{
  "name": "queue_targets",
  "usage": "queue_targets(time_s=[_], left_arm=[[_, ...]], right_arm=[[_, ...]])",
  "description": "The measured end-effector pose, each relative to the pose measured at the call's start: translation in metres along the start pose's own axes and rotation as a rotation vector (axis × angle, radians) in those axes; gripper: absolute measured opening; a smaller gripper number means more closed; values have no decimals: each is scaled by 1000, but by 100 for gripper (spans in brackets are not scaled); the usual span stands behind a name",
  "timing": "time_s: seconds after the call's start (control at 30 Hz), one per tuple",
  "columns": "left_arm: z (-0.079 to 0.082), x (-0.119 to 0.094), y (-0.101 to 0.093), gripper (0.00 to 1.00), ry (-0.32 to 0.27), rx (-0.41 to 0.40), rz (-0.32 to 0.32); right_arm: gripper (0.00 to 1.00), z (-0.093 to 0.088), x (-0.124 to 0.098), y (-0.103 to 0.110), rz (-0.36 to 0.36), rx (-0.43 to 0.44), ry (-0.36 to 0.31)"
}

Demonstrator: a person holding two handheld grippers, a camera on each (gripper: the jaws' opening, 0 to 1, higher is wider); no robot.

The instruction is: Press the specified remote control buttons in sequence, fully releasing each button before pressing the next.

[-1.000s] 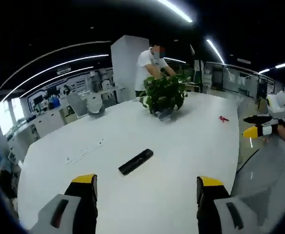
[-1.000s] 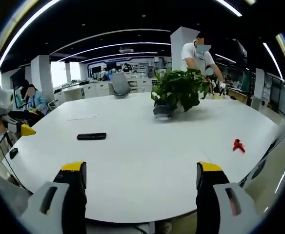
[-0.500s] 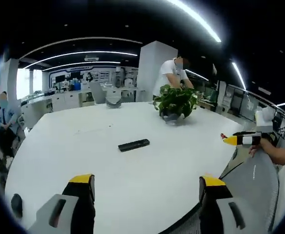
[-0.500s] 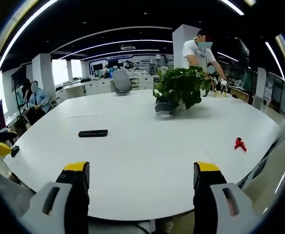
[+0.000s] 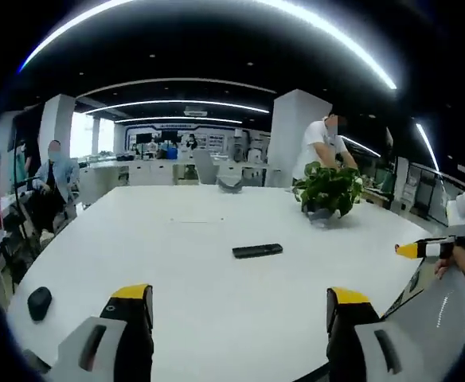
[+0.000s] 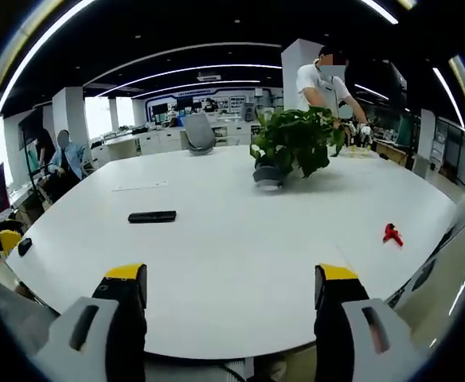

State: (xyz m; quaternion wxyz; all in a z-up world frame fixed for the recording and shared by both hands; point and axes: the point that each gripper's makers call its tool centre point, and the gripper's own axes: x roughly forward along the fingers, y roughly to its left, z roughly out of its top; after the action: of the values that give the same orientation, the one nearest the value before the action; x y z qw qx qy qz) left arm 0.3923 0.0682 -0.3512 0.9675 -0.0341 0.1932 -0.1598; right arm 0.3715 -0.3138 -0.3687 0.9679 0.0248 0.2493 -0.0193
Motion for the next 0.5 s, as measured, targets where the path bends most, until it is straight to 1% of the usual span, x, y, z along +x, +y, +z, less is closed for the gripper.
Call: queue_targets(time_s=[0.1, 0.3, 0.43, 0.5], left_arm=[[-3, 0, 5, 100, 1, -8, 16], [-2, -1, 7, 100, -2, -18, 39], [-5, 0, 5, 100, 12, -21, 31], [-5, -1, 2, 100, 20, 1, 43]], right_arm=[[89, -2, 1, 0, -4, -14, 15], [90, -2, 0, -1, -8, -11, 12], [89, -3, 1, -2, -12, -7, 20], [89, -3, 0, -2, -10, -2, 20]])
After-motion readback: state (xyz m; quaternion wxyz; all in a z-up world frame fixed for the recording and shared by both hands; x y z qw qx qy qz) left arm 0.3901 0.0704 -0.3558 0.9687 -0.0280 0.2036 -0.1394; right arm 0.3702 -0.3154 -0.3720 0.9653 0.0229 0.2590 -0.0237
